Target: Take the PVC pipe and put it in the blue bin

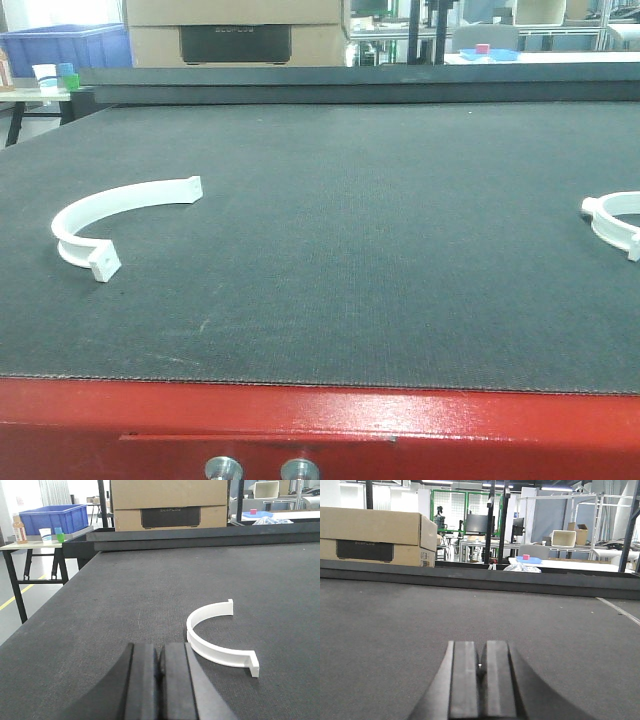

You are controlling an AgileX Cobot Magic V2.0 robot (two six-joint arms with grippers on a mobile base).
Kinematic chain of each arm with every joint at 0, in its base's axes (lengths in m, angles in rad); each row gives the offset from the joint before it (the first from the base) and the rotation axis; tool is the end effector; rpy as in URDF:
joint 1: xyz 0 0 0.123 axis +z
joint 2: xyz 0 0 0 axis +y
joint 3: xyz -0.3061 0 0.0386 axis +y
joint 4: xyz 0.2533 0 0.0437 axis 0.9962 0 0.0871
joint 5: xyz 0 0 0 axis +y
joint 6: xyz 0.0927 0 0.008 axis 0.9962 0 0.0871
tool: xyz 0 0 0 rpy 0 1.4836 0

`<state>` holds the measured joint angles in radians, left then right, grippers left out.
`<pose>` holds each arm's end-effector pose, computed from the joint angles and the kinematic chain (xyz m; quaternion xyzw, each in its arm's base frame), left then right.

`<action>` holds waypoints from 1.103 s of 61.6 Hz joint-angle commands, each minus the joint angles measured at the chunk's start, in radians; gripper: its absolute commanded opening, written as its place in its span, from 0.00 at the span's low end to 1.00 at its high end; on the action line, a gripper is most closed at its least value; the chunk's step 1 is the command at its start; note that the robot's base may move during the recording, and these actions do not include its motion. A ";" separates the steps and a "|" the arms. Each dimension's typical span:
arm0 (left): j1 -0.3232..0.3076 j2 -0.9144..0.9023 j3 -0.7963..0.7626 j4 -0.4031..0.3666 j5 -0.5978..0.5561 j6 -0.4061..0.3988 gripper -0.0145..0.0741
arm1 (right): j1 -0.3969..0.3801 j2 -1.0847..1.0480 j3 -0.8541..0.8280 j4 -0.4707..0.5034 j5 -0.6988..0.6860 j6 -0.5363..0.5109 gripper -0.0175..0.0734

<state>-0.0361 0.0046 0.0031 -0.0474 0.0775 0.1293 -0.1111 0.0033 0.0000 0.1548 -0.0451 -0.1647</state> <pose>0.0407 -0.0018 0.2048 0.0430 0.7051 0.0150 0.7077 0.0394 -0.0050 0.2173 0.0360 0.6593 -0.0478 0.7495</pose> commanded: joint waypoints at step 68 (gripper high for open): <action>0.002 -0.005 -0.003 0.000 -0.016 -0.007 0.04 | 0.002 -0.003 -0.276 0.086 0.339 -0.002 0.01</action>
<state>-0.0361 0.0046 0.0031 -0.0474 0.0775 0.1293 -0.1111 0.0000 -0.2376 0.2373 0.2541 -0.1647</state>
